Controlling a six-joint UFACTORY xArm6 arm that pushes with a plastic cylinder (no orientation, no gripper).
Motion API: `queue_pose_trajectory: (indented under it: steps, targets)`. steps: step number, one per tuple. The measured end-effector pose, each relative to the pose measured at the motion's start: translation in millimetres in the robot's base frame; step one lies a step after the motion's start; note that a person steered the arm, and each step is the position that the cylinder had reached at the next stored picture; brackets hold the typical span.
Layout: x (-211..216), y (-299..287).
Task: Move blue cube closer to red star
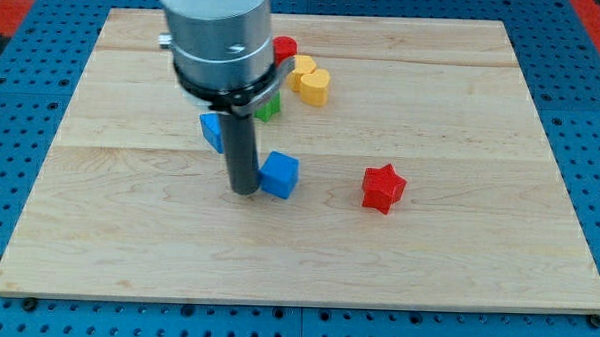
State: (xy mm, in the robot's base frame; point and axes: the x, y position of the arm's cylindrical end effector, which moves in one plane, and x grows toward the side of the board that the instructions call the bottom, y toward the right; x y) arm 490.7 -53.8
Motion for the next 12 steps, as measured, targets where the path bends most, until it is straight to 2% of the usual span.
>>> queue_pose_trajectory:
  steps: [1,2,3,5,7,9,12]
  targets:
    - [-10,13]
    - [-30,-4]
    - [-35,5]
    - [-30,36]
    - [-28,41]
    - [17,39]
    - [11,54]
